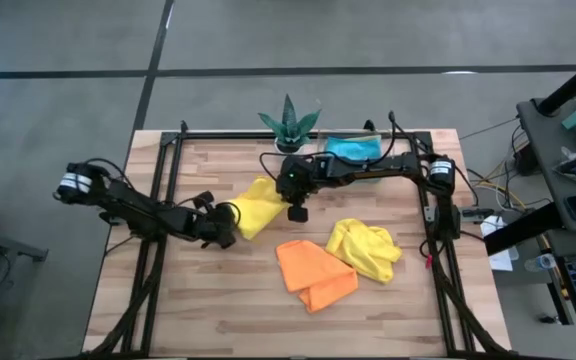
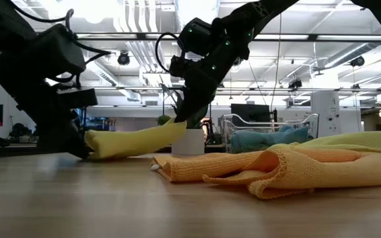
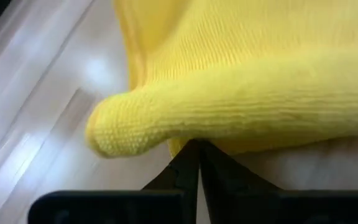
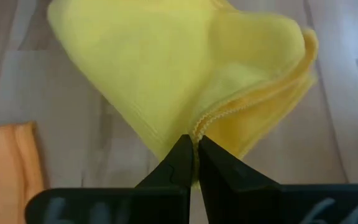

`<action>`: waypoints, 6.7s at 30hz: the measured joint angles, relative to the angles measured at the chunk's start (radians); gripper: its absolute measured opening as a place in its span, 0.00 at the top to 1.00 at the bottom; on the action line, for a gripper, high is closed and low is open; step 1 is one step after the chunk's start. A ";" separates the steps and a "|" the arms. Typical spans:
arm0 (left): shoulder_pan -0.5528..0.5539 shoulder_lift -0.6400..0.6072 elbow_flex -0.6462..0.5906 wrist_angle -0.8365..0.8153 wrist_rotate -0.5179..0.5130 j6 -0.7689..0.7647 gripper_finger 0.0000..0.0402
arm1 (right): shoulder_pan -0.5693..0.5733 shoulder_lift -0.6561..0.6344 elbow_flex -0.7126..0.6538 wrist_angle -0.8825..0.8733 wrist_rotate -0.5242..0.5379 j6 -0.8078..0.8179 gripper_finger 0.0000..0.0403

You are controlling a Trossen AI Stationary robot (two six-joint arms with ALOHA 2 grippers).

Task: Fold microfiber towels
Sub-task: Fold the left yellow microfiber towel

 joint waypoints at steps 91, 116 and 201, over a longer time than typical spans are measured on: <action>-0.076 -0.120 -0.102 0.506 0.276 -0.566 0.98 | 0.057 -0.147 -0.414 0.430 0.001 0.356 0.98; -0.076 -0.082 -0.107 0.450 0.415 -0.662 0.59 | 0.085 -0.186 -0.482 0.385 0.024 0.366 0.86; -0.028 -0.011 0.043 0.437 0.398 -0.155 1.00 | 0.145 -0.138 -0.473 0.566 0.080 0.182 0.98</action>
